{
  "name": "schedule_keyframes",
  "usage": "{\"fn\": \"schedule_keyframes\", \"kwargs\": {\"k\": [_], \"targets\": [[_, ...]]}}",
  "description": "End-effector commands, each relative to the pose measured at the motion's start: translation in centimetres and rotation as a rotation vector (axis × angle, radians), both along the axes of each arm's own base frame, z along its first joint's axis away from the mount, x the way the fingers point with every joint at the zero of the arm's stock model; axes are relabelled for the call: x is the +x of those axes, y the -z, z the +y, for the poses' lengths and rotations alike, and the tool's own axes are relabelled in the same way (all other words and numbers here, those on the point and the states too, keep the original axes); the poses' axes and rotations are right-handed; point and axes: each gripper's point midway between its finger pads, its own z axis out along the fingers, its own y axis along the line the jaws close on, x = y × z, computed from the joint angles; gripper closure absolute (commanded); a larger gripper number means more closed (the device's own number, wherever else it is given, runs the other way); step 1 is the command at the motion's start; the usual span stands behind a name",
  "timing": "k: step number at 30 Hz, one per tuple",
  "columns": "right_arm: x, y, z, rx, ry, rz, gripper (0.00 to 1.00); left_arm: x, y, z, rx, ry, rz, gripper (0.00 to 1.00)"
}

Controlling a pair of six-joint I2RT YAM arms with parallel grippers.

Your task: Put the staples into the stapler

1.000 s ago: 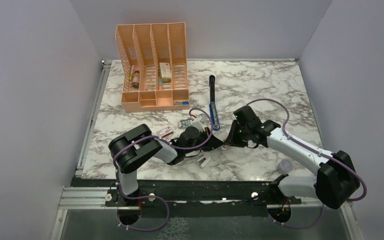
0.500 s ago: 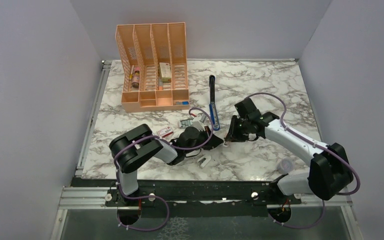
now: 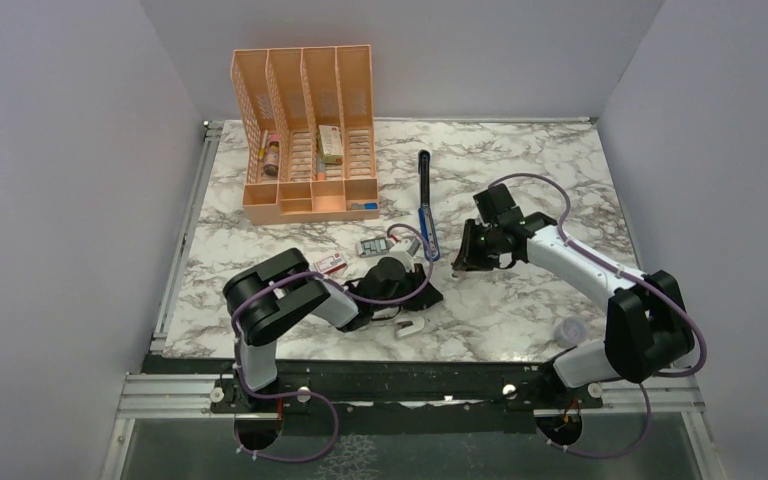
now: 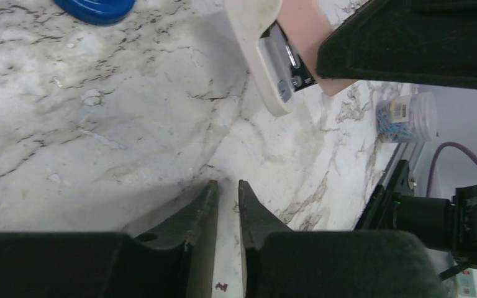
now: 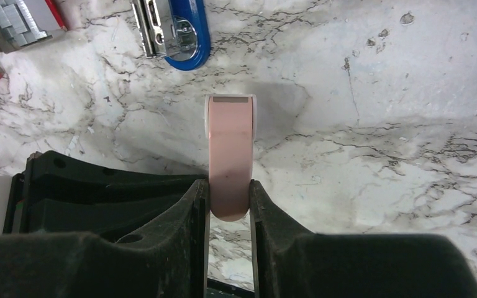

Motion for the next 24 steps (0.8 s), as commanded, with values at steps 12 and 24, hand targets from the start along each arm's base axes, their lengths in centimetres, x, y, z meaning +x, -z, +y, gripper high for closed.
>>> {"fn": "schedule_keyframes", "kwargs": {"k": [12,24], "targets": [[-1.6,-0.6,1.9,0.144,-0.076,-0.012,0.86,1.1,-4.9,-1.5,-0.095,0.01,0.012,0.52],[-2.3,-0.7,2.3,0.186,-0.084,-0.004,0.86,1.3,-3.5,-1.4,-0.091,-0.011,0.043,0.83]]}}
